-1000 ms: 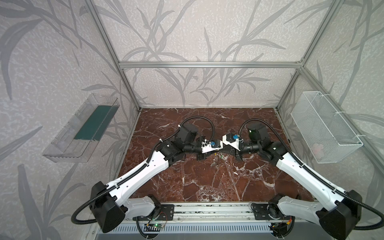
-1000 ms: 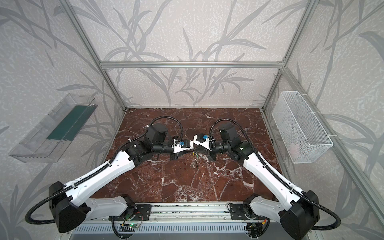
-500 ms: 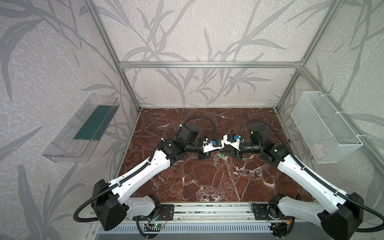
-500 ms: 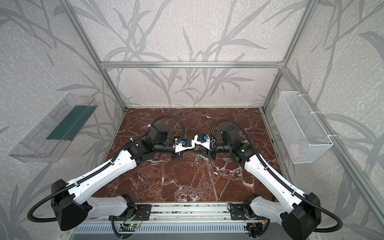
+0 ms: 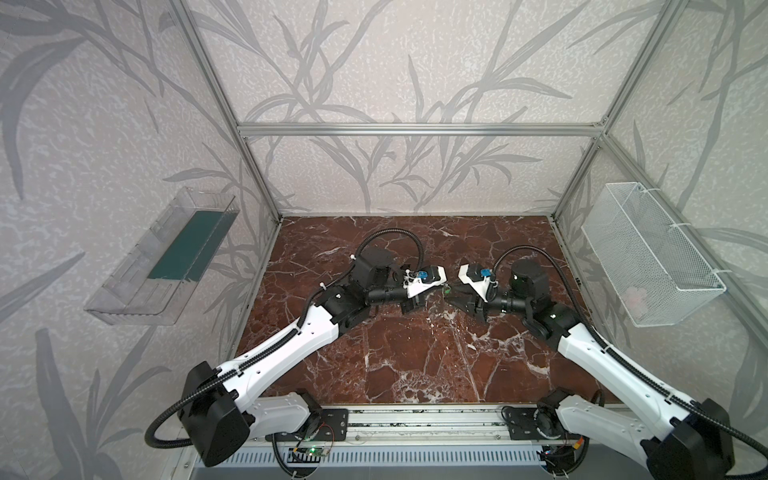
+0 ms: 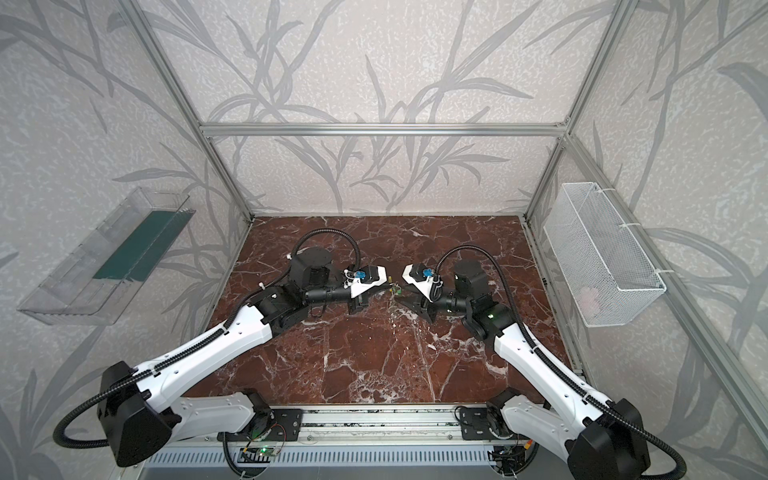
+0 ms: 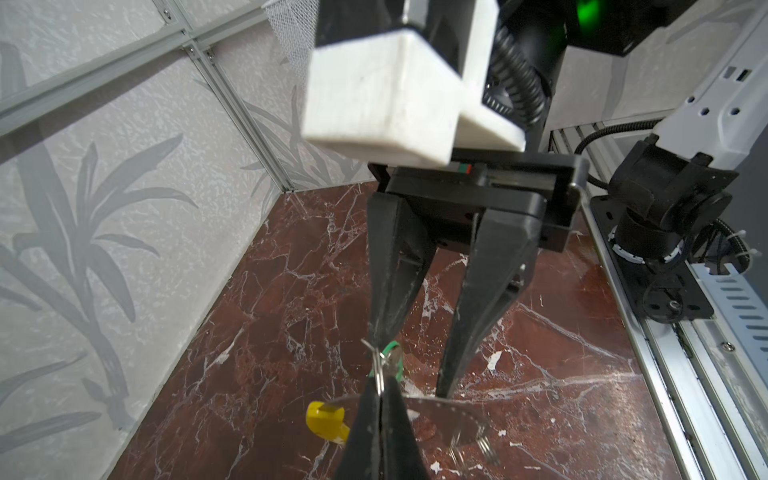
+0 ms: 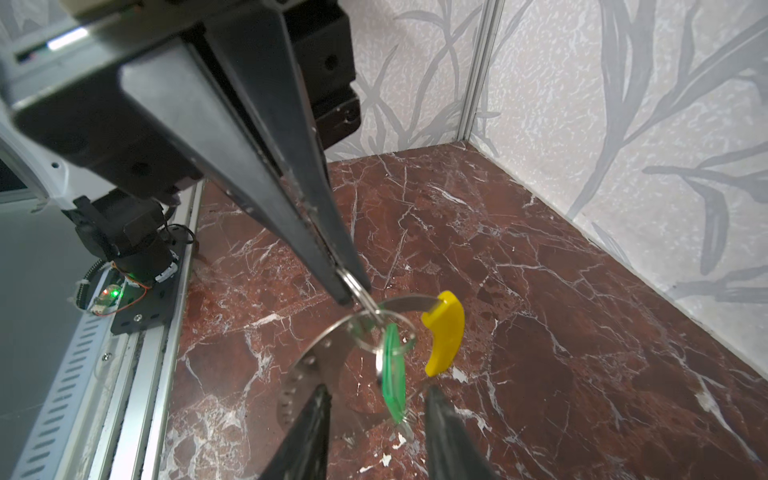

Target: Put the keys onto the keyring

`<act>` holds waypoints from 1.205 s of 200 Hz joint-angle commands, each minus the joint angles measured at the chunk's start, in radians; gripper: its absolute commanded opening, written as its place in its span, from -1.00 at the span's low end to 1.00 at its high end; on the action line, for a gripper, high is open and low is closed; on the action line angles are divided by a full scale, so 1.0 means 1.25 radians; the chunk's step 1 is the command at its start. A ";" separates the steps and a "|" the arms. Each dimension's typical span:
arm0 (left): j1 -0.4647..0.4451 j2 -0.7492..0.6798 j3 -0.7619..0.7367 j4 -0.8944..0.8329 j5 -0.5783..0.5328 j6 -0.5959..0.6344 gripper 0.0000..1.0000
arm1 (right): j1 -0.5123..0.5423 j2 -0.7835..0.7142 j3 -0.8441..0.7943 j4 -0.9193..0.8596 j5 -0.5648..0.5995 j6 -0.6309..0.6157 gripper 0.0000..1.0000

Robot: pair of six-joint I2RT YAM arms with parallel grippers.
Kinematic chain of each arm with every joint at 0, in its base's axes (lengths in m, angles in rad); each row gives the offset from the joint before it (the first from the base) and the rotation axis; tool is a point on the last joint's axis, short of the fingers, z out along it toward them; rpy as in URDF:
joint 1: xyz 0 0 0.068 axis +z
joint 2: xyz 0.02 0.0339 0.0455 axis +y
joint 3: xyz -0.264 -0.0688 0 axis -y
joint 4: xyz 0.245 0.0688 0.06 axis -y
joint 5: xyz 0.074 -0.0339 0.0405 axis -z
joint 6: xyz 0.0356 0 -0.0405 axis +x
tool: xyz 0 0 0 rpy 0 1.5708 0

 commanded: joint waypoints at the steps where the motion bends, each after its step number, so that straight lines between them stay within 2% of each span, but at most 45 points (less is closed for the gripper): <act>1: 0.002 -0.025 -0.016 0.071 0.023 -0.027 -1.00 | 0.000 0.015 0.012 0.056 -0.023 0.024 -0.42; 16: 0.002 -0.029 -0.022 0.080 0.023 -0.029 -1.00 | 0.001 0.018 0.016 0.057 -0.024 0.017 -0.58; 29: 0.001 -0.029 -0.024 0.086 0.022 -0.031 -1.00 | 0.001 0.019 0.017 0.061 -0.023 0.015 -0.63; 62: 0.001 -0.030 -0.038 0.132 0.019 -0.045 -1.00 | 0.000 0.025 0.023 0.019 -0.045 -0.023 -1.00; 152: 0.002 -0.025 -0.099 0.305 0.048 -0.127 -1.00 | 0.002 0.089 0.105 -0.160 -0.098 -0.208 -1.00; 168: 0.003 -0.021 -0.114 0.336 0.058 -0.145 -1.00 | 0.001 0.089 0.119 -0.174 -0.074 -0.228 -0.64; 187: 0.008 -0.017 -0.120 0.344 0.072 -0.157 -1.00 | -0.014 0.051 0.095 -0.154 -0.033 -0.244 -0.37; 219: 0.030 -0.014 -0.119 0.346 0.122 -0.186 -1.00 | -0.101 -0.047 0.015 -0.045 -0.078 -0.207 -0.22; 241: 0.036 -0.009 -0.109 0.331 0.150 -0.190 -1.00 | -0.120 -0.079 0.009 -0.023 -0.108 -0.200 -0.21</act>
